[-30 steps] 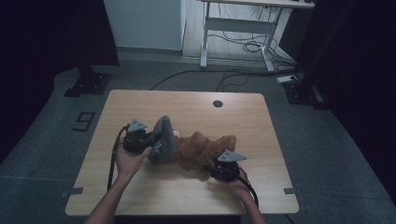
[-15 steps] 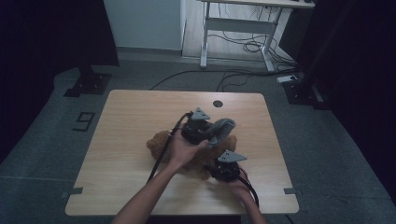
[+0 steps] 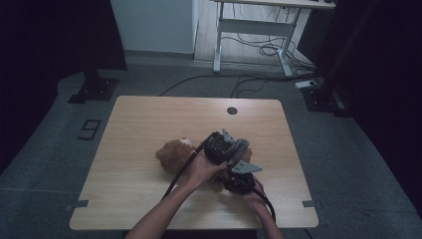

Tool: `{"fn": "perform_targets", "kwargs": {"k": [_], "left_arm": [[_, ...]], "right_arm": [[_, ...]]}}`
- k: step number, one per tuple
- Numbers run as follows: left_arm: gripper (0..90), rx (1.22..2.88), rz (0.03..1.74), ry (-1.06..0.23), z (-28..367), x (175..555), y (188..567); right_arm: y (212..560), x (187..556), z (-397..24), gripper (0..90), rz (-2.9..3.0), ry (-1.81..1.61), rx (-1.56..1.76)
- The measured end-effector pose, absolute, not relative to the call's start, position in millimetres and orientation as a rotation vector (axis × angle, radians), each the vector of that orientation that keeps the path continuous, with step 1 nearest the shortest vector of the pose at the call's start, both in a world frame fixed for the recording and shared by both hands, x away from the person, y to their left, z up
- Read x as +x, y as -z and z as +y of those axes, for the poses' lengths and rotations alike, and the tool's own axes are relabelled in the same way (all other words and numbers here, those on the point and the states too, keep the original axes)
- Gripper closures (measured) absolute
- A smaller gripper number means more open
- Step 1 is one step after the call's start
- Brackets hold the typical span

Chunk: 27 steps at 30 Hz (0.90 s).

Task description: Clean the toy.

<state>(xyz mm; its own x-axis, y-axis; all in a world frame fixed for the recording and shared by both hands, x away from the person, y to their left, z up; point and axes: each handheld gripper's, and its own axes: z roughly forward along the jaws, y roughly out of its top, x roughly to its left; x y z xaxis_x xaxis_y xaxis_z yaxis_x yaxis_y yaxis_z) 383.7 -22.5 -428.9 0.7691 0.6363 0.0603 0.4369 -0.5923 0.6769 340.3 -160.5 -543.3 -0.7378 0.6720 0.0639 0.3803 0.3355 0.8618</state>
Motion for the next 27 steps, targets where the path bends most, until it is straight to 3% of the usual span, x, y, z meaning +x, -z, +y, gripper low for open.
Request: {"fn": "perform_targets", "kwargs": {"k": [11,17,20,27], "left_arm": [[78.1,2.219,0.871,-0.385,31.8,381.1,426.1],[77.8,2.188,0.963,-0.446,75.5,381.0,427.4],[77.5,2.107,1.011,-0.372,105.6,377.0,432.4],[77.2,2.029,1.044,-0.354,146.5,362.8,433.8]], "right_arm": [[543.7,340.2,-159.2,60.7,2.312,-1.359,0.928],[544.1,340.4,-159.3,60.7,2.315,-1.358,0.928],[544.5,341.1,-159.7,60.7,2.315,-1.362,0.929],[545.1,341.2,-158.8,60.7,2.312,-1.358,0.932]]}}
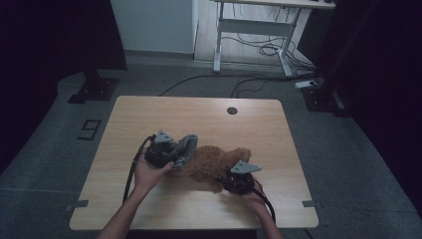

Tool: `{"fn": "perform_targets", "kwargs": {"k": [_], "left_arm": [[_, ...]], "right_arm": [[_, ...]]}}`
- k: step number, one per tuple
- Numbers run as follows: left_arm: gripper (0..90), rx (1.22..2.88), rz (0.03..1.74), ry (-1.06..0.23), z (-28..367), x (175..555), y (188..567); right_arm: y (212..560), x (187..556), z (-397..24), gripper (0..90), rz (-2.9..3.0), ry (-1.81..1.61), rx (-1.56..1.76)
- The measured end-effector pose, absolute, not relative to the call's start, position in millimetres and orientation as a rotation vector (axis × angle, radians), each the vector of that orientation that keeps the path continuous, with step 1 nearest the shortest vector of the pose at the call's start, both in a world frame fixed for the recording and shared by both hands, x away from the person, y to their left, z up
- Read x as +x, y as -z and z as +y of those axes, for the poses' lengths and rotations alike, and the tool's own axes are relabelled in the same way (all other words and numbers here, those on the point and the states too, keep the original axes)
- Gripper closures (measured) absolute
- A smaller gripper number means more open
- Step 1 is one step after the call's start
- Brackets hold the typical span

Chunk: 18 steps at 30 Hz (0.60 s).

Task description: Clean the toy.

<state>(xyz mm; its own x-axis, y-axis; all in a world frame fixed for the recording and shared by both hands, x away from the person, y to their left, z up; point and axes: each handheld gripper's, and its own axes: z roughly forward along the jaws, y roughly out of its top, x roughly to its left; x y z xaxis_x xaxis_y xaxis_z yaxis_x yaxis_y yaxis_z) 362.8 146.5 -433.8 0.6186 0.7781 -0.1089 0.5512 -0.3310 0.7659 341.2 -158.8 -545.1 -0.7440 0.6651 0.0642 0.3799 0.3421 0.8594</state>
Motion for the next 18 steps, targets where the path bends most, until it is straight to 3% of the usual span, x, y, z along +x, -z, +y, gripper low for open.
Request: {"fn": "perform_targets", "kwargs": {"k": [8,18], "left_arm": [[76.8,1.954,1.124,-0.357,179.6,366.9,434.3],[77.0,1.926,1.143,-0.344,181.4,369.3,446.7]], "right_arm": [[545.3,342.4,-159.8,60.7,2.314,-1.364,0.941],[546.2,345.4,-161.0,60.9,2.302,-1.344,0.936]]}}
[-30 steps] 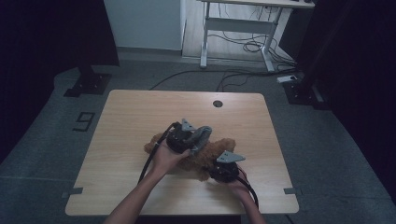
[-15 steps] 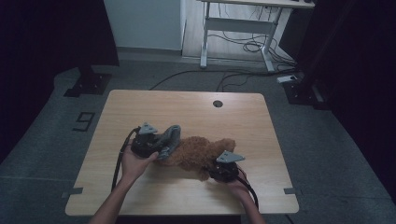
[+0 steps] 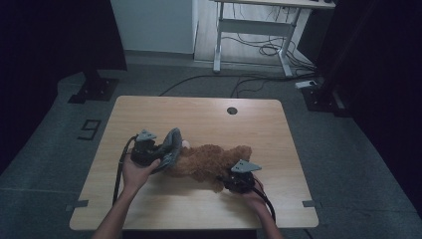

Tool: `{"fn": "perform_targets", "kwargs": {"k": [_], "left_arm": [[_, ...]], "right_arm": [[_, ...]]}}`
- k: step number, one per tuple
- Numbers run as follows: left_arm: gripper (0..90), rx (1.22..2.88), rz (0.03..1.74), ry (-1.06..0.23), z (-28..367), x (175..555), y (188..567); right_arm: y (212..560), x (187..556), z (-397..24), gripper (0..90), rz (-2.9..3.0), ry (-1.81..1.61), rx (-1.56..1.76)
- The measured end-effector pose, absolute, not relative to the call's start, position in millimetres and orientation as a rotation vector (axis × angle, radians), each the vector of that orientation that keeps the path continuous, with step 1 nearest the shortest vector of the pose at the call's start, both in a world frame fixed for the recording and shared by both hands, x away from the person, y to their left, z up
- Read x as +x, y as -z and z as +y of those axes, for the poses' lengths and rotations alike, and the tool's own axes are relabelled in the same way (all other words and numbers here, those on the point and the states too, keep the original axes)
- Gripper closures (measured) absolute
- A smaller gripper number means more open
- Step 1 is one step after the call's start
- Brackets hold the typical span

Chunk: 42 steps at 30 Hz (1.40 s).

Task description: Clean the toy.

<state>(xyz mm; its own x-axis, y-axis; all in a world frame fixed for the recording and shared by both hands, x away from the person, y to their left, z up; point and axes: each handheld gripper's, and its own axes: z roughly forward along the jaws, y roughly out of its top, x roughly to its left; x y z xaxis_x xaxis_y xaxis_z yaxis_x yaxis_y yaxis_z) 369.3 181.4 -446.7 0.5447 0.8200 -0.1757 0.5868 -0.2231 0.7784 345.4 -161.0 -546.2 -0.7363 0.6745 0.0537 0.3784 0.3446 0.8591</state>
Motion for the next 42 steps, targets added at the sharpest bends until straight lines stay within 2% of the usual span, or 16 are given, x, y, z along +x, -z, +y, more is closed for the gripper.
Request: {"fn": "perform_targets", "kwargs": {"k": [5,11,18,21,26,28,32,37,42], "left_arm": [[77.8,1.912,1.14,-0.394,168.5,367.3,456.8],[78.1,1.867,1.16,-0.366,154.4,380.5,464.1],[78.2,1.903,1.161,-0.396,143.7,393.9,461.6],[78.3,1.91,1.145,-0.398,148.3,386.2,464.2],[78.2,1.894,1.123,-0.373,159.0,365.4,471.2],[78.1,1.896,1.106,-0.37,161.6,356.6,471.7],[77.9,1.887,1.091,-0.351,165.7,347.8,473.7],[77.7,1.883,1.077,-0.341,166.5,340.4,475.0],[77.5,1.882,1.067,-0.335,167.5,334.0,477.1]], "right_arm": [[547.2,349.5,-162.1,61.2,2.274,-1.321,0.95],[548.8,360.2,-170.4,61.7,2.21,-1.29,1.006],[547.9,374.6,-175.4,61.8,2.174,-1.284,1.072],[546.1,372.2,-177.4,56.7,2.19,-1.299,1.073],[533.5,357.4,-188.8,41.6,2.264,-1.298,1.01],[525.5,348.1,-199.7,33.9,2.252,-1.313,1.024],[503.6,336.6,-221.6,25.6,2.123,-1.372,1.1],[468.1,334.6,-236.5,23.3,2.022,-1.441,1.082],[448.0,347.6,-217.2,30.4,2.115,-1.405,0.956]]}}
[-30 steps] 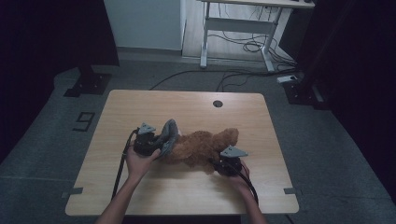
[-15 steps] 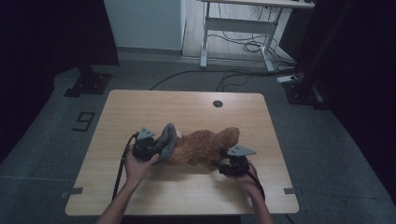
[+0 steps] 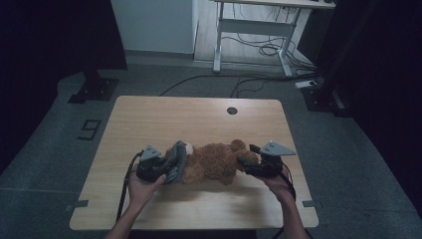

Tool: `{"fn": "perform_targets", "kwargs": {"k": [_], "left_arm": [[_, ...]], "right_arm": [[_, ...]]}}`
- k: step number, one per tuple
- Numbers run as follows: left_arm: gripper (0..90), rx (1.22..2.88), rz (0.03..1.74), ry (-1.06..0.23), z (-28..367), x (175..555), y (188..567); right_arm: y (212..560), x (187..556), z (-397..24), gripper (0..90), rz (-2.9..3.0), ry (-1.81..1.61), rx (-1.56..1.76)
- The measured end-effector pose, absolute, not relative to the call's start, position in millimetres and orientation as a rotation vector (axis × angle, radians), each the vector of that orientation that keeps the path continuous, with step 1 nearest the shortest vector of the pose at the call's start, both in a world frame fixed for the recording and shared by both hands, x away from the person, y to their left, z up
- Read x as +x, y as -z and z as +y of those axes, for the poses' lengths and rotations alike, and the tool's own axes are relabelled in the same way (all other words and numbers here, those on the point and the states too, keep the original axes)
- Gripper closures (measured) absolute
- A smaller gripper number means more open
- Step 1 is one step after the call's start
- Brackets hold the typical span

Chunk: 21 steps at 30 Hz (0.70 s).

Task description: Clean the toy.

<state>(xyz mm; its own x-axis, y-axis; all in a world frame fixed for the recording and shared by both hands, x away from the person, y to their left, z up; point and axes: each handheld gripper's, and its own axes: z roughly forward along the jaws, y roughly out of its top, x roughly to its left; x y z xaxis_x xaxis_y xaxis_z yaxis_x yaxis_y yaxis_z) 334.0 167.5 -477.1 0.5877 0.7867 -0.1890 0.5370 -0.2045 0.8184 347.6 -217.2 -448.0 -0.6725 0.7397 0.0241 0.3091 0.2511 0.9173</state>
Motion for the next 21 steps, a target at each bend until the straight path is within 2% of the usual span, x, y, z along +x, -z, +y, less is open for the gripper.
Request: {"fn": "perform_targets", "kwargs": {"k": [3,6,8,12,17,21], "left_arm": [[77.5,1.885,1.064,-0.329,168.5,331.0,477.9],[77.4,1.894,1.057,-0.323,169.0,326.8,479.4],[77.4,1.897,1.051,-0.313,169.1,322.8,480.9],[77.2,1.929,1.036,-0.306,167.1,314.5,484.0],[76.6,2.005,1.064,-0.29,162.7,315.8,495.3],[76.5,1.979,1.093,-0.25,161.9,326.9,498.4]], "right_arm": [[449.5,356.3,-203.4,33.3,2.204,-1.387,0.931],[465.0,358.1,-193.9,33.3,2.286,-1.335,0.94],[481.1,353.5,-196.1,41.5,2.308,-1.399,0.957],[506.7,338.7,-202.7,48.6,2.359,-1.492,0.986],[531.0,321.1,-191.0,50.0,2.476,-1.434,0.92],[532.7,323.5,-180.9,53.9,2.456,-1.335,0.882]]}}
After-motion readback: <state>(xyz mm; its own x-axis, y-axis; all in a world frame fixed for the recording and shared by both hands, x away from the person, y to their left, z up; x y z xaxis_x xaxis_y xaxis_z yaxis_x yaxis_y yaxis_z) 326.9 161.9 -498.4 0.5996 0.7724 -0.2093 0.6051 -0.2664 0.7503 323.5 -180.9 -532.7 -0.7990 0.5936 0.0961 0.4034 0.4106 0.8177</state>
